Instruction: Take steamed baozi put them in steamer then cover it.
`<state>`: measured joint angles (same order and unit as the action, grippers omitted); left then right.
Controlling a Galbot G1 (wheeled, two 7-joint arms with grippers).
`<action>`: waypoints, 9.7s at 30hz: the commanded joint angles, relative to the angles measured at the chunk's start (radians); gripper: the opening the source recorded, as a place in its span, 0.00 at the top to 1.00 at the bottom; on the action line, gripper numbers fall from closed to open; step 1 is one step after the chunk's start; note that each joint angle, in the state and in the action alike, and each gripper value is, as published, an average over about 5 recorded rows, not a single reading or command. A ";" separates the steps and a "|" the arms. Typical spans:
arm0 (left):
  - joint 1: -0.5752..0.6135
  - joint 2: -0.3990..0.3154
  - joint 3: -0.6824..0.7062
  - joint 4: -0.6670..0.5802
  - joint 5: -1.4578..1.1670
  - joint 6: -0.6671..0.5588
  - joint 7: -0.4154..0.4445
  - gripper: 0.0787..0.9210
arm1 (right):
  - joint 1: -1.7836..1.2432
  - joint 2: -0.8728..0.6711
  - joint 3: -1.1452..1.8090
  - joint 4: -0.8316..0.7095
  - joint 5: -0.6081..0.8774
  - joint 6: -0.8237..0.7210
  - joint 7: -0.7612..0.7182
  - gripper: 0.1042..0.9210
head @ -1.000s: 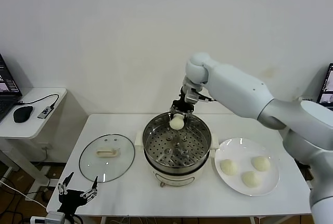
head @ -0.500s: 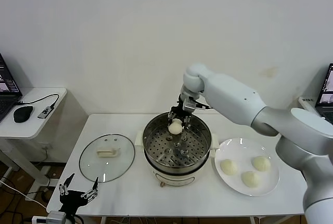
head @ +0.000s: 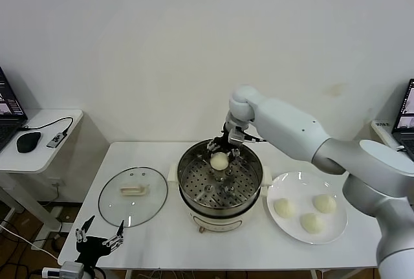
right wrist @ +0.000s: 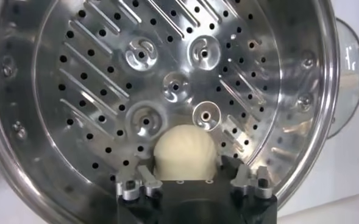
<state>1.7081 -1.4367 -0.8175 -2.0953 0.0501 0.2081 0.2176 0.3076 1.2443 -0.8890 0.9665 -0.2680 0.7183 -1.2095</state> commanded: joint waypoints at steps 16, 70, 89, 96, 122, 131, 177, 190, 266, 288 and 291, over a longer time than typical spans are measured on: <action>0.011 0.030 0.006 -0.042 -0.027 0.029 0.017 0.12 | 0.287 -0.612 -0.163 0.483 0.485 -1.133 -0.080 0.12; 0.038 0.021 0.034 -0.032 0.012 0.049 0.023 0.12 | -0.485 -0.576 0.184 0.487 0.167 -1.294 0.156 0.12; 0.016 0.020 0.035 -0.006 0.017 0.052 0.029 0.12 | -0.517 -0.550 0.199 0.439 0.142 -1.248 0.165 0.12; 0.011 0.019 0.037 -0.001 0.017 0.053 0.029 0.12 | -0.515 -0.546 0.203 0.430 0.146 -1.236 0.172 0.13; -0.021 0.010 0.050 0.004 0.069 0.045 0.013 0.12 | 0.059 -0.737 -0.084 0.634 0.431 -1.302 0.081 0.48; -0.031 0.026 0.046 -0.024 0.060 0.047 0.017 0.12 | 0.368 -0.533 -0.291 0.632 0.653 -1.385 0.056 0.48; -0.047 0.020 0.027 -0.052 0.019 0.074 0.035 0.12 | 0.032 0.136 -0.233 0.152 0.534 -1.430 0.115 0.48; -0.056 0.019 0.032 -0.036 0.020 0.075 0.037 0.12 | 0.041 0.082 -0.199 0.210 0.545 -1.418 0.119 0.35; -0.001 0.015 0.032 -0.008 0.049 0.093 0.057 0.12 | -0.511 -0.715 0.207 0.506 0.055 -1.070 0.014 0.12; -0.002 0.009 0.040 -0.009 0.057 0.093 0.066 0.12 | -0.561 -0.720 0.231 0.503 0.025 -1.070 0.012 0.12; -0.002 0.009 0.041 -0.009 0.058 0.093 0.066 0.12 | -0.569 -0.717 0.236 0.501 0.026 -1.071 0.015 0.12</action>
<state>1.7055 -1.4281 -0.7770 -2.1049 0.1073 0.3013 0.2835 -0.2497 0.5283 -0.6595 1.4683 -0.2364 -0.3500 -1.2002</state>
